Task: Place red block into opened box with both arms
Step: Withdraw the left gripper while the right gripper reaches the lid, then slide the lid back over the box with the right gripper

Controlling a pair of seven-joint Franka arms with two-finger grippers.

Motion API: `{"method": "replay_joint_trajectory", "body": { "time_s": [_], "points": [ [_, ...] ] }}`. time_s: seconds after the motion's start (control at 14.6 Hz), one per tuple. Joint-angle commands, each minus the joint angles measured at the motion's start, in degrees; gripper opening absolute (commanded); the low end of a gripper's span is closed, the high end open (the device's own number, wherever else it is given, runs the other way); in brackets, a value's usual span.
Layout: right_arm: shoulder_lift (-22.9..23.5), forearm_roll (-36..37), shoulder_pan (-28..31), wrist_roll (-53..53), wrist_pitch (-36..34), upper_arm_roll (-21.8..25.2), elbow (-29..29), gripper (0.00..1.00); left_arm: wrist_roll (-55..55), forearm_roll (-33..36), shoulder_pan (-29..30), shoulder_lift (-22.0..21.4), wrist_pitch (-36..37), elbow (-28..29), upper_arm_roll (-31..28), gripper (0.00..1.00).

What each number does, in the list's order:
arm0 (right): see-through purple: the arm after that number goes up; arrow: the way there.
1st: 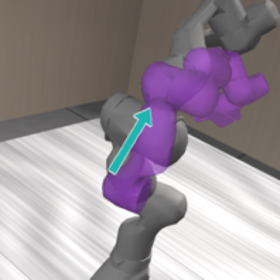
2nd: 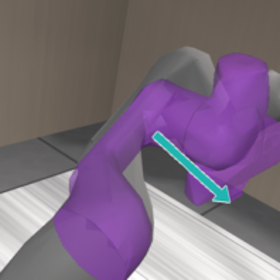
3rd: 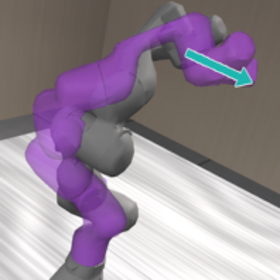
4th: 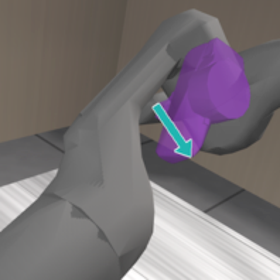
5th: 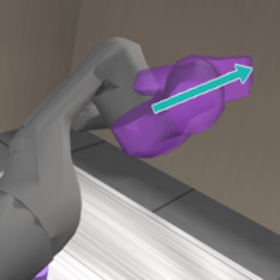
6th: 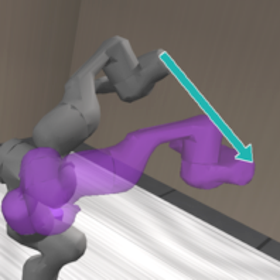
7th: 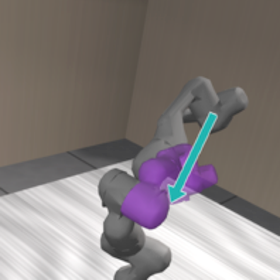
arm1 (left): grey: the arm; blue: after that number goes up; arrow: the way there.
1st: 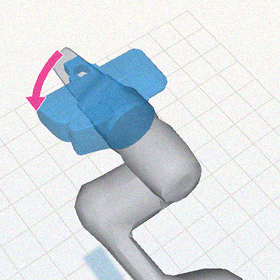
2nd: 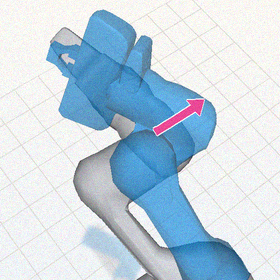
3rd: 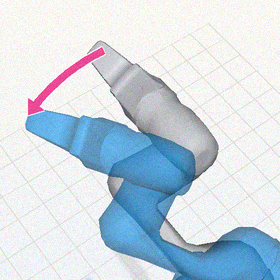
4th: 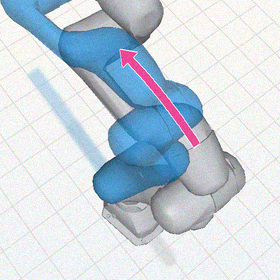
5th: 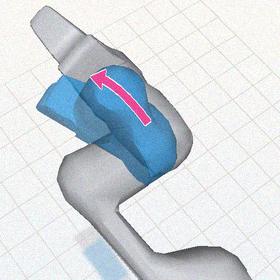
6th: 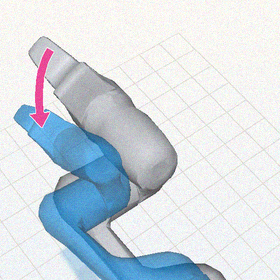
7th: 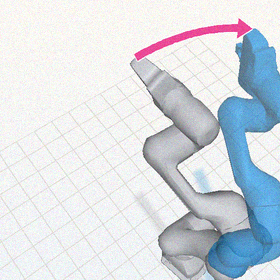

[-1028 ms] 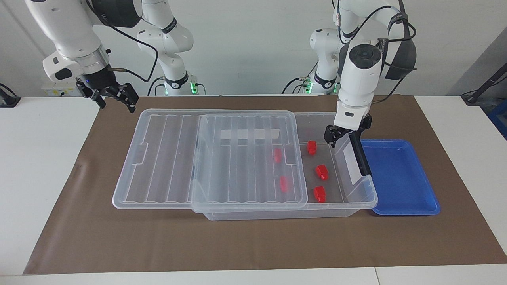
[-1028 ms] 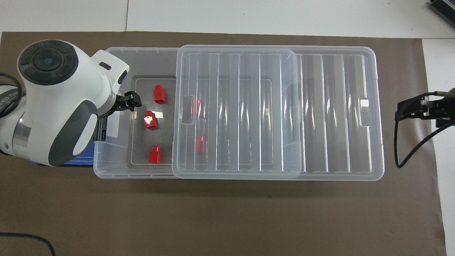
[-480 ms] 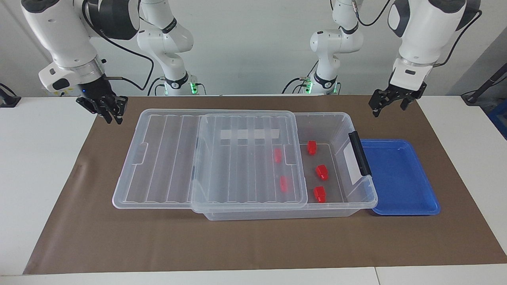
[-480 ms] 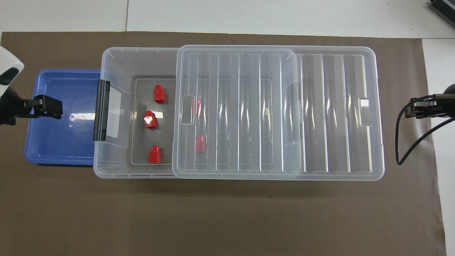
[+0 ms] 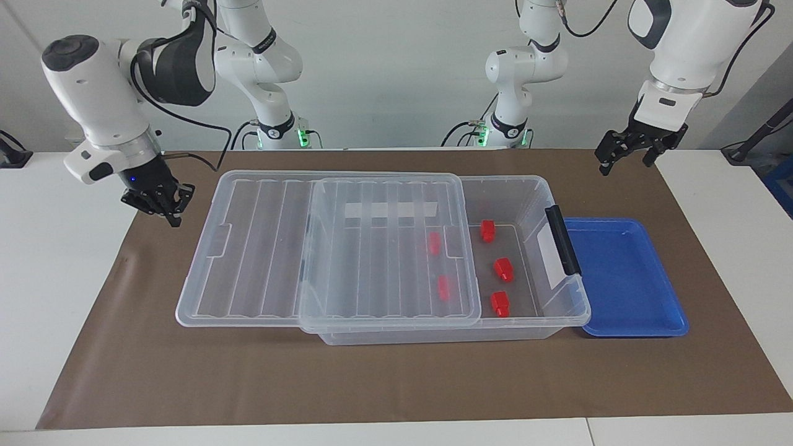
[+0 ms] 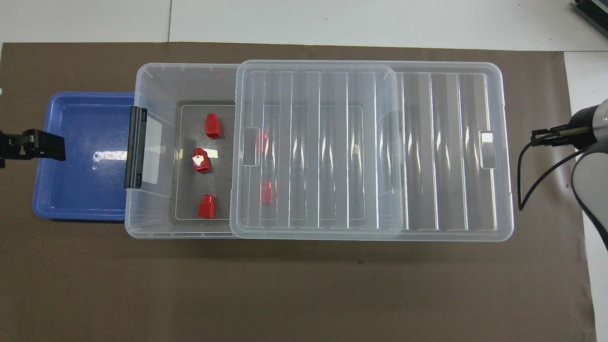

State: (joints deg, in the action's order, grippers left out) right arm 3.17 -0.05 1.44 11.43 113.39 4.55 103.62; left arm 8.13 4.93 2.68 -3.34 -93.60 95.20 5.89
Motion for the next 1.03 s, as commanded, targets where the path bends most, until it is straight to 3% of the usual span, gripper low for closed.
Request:
{"method": "replay_joint_trajectory", "body": {
  "time_s": [0.0, 0.14, 0.34, 0.96],
  "points": [
    [2.80, -4.68, 1.29, 6.31, 3.32, -0.42, 0.27, 0.00, -1.88, -0.89, 0.57, -1.22, -1.76, 2.27, 0.18, 1.00],
    [4.30, -6.10, 1.99, 8.17, 4.82, -0.42, 0.26, 0.00, -3.38, -0.98, 0.57, -1.23, -1.94, 2.45, 0.18, 1.00],
    [5.09, -7.24, 1.20, 8.00, 6.05, -0.68, 0.18, 0.00, -3.39, -6.50, 3.37, -1.23, -1.24, 2.36, 0.18, 1.00],
    [6.59, -7.95, 0.24, 4.67, 9.57, -3.14, -0.18, 0.00, -11.03, -3.97, 3.73, -0.87, 1.32, 0.69, 0.53, 1.00]
  ]
}}
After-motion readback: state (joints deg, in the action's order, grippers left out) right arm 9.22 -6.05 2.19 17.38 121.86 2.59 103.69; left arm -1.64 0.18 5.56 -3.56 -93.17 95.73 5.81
